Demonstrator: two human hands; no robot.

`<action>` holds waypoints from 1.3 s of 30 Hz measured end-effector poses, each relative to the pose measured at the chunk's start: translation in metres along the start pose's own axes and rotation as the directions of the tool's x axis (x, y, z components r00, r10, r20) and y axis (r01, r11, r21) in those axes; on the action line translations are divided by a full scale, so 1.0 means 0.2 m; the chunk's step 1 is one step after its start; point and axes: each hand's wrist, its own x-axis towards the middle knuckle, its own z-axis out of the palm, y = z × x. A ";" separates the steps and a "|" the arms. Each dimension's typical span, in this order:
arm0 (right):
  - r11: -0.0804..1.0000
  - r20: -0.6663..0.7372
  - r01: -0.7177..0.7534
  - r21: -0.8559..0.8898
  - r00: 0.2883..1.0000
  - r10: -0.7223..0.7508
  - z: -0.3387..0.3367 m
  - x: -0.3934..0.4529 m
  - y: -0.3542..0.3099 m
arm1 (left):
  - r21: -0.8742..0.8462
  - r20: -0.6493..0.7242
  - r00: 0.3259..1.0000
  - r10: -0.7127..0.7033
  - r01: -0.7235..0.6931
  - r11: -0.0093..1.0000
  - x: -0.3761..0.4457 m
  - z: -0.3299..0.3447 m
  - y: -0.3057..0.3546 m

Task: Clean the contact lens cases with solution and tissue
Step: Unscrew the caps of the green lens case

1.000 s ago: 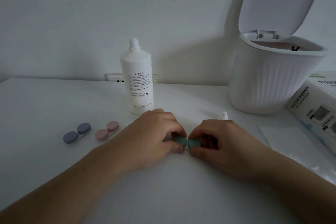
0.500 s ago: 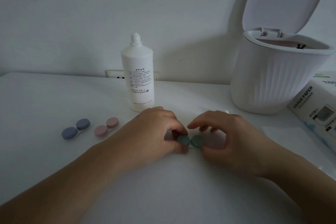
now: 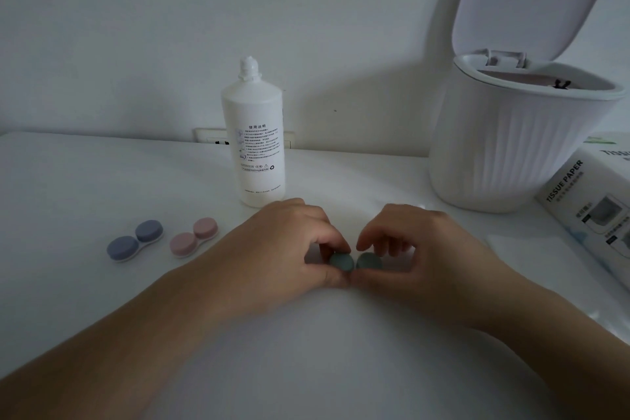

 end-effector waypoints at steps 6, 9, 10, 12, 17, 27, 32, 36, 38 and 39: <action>0.999 0.097 0.030 0.015 0.995 -0.032 -0.04 -0.01 0.00 | 0.000 0.003 1.000 -0.001 0.001 1.000 0.00 0.00 0.00; 1.000 0.057 -0.005 0.025 0.998 0.004 -0.03 -0.02 0.00 | 0.006 0.002 1.000 0.003 -0.003 1.000 0.00 0.00 0.00; 1.000 0.046 -0.014 0.007 0.999 0.013 -0.03 -0.01 0.00 | 0.006 0.003 1.000 0.007 -0.007 1.000 0.00 0.00 0.00; 0.999 0.049 -0.024 -0.040 0.998 0.026 -0.02 -0.01 0.01 | 0.000 0.010 1.000 0.010 -0.010 1.000 0.00 -0.01 0.00; 1.000 0.021 -0.013 0.000 1.000 0.013 -0.01 -0.01 0.01 | -0.004 0.013 1.000 0.005 -0.005 1.000 0.01 0.00 0.00; 0.977 -0.150 -0.145 0.156 0.974 0.169 -0.13 -0.02 0.08 | -0.033 0.009 1.000 0.003 -0.003 0.999 0.00 -0.01 0.00; 0.976 -0.140 -0.217 0.025 0.966 0.218 -0.14 -0.03 0.14 | -0.041 0.014 1.000 -0.010 0.011 0.999 0.00 -0.01 0.00; 0.965 -0.093 -0.246 -0.086 0.967 0.238 -0.13 -0.04 0.15 | -0.044 0.013 1.000 -0.008 0.008 0.999 0.00 -0.01 0.00; 0.953 -0.056 -0.250 -0.173 0.968 0.244 -0.12 -0.04 0.16 | -0.043 0.008 1.000 -0.005 0.005 0.999 0.00 -0.01 0.00; 0.947 -0.045 -0.247 -0.206 0.969 0.243 -0.12 -0.04 0.16 | -0.043 0.007 1.000 -0.005 0.005 0.999 0.00 -0.01 -0.01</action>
